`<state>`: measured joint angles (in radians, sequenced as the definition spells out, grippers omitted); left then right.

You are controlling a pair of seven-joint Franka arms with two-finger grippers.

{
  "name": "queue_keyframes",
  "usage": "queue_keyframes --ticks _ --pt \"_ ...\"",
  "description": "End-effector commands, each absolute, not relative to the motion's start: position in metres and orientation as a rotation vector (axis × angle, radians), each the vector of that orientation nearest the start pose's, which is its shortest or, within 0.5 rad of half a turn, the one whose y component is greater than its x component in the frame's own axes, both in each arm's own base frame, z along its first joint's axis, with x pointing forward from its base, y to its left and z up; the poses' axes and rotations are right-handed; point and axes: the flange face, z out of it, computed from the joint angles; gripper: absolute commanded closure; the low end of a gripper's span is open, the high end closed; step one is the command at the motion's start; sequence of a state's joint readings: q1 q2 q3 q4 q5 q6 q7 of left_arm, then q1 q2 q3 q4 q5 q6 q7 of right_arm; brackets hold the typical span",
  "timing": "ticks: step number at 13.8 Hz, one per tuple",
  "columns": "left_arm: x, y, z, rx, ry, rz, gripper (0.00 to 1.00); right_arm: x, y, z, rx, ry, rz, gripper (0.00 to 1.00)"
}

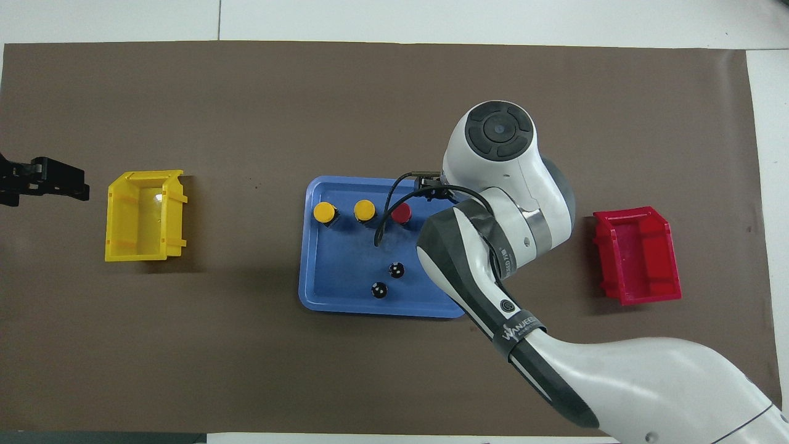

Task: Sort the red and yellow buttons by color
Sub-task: 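Reach the right gripper over a red button on the blue tray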

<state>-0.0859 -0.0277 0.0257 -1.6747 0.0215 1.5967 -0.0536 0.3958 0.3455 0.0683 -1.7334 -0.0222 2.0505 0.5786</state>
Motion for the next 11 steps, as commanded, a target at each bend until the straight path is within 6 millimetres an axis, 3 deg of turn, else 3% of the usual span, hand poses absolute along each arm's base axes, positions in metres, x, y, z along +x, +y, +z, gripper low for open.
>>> queue_keyframes --ticks 1,5,11 --pt "0.54 -0.043 0.591 -3.1 0.06 0.084 0.0 0.556 0.275 0.372 -3.137 0.183 0.026 0.0" --pt "0.54 -0.054 0.592 -3.1 0.091 0.074 0.0 0.548 0.273 0.363 -3.134 0.175 0.026 0.01" --pt "0.537 -0.049 0.585 -3.101 0.051 0.09 0.0 0.54 0.276 0.352 -3.119 0.148 -0.015 0.17"
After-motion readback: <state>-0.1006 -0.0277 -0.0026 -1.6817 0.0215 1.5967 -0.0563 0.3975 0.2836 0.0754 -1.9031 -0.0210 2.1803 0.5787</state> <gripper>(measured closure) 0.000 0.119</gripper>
